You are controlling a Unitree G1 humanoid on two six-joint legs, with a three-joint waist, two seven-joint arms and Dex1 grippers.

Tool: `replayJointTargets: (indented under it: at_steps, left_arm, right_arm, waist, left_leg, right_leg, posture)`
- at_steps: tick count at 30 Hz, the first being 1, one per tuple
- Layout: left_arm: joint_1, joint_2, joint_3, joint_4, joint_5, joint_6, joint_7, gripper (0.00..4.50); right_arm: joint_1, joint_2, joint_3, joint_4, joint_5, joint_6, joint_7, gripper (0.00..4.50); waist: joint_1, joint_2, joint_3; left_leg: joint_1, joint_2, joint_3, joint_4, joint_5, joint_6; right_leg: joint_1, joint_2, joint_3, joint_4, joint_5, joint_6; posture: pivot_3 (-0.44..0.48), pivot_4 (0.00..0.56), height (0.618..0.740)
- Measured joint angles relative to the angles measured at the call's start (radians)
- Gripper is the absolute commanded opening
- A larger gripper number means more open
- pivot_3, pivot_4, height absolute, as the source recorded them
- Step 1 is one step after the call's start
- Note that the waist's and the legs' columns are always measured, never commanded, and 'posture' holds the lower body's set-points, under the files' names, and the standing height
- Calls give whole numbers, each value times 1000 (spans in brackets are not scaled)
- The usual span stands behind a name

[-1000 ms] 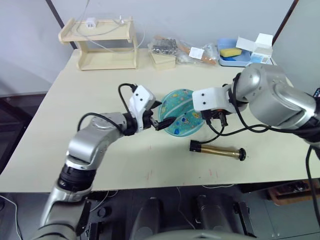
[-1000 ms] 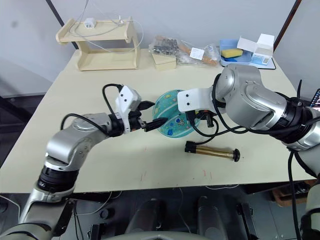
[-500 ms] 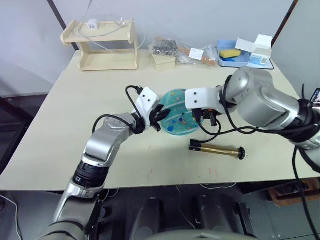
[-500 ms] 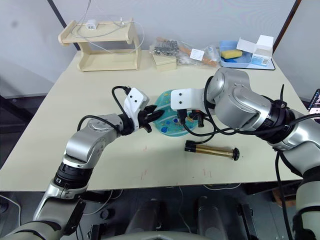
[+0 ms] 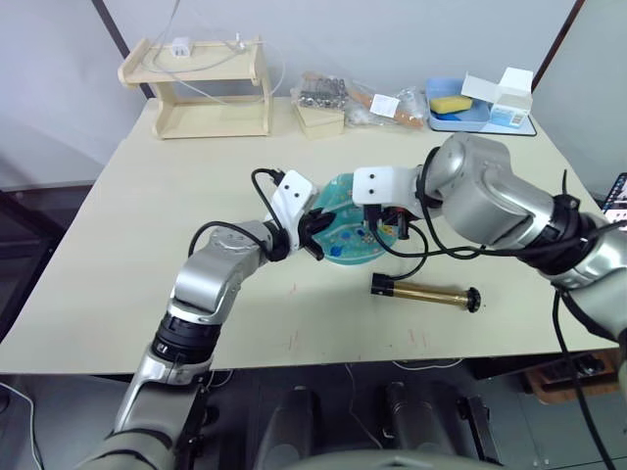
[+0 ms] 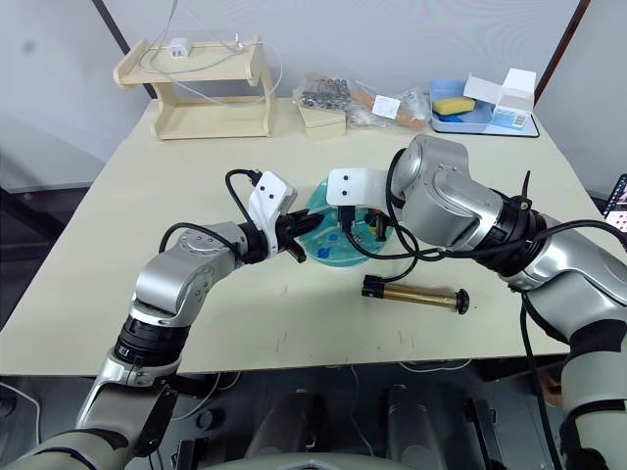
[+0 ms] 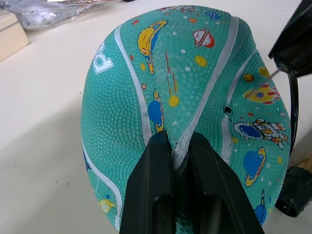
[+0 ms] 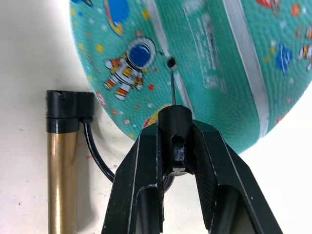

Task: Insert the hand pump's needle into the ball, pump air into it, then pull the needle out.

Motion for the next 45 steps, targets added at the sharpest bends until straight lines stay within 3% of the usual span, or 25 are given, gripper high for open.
replayJointTargets:
  at_steps: [21, 45]
  left_arm:
    - [26, -1, -11, -40, 23, 1, 3, 0]
    - [35, 0, -17, -40, 37, -17, 2, 0]
  right_arm:
    - [0, 49, 9, 55, -57, -73, 57, 312]
    - [10, 17, 10, 49, -113, -114, 130, 312]
  waist:
    - [-1, 0, 0]
    - [-1, 0, 0]
  left_leg:
    - [0, 0, 0, 0, 0, 0]
    - [0, 0, 0, 0, 0, 0]
  right_leg:
    - [0, 0, 0, 0, 0, 0]
    - [0, 0, 0, 0, 0, 0]
  posture:
    - [0, 150, 740]
    - [0, 150, 740]
